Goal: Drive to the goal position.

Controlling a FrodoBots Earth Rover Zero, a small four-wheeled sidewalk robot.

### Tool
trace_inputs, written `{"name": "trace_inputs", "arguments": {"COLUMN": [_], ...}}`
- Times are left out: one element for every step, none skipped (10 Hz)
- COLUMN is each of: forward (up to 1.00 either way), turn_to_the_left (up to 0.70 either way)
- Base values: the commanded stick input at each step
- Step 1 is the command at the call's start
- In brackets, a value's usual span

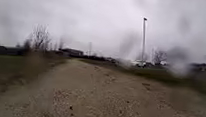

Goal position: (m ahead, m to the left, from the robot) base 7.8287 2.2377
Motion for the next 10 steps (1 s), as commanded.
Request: {"name": "trace_inputs", "arguments": {"forward": [1.0,1.0,1.0,1.0,1.0,1.0,1.0,1.0,1.0,1.0], "turn_to_the_left": [0.15,0.07,0.0,0.0,0.0,0.0,0.0,0.0,0.0,0.0]}}
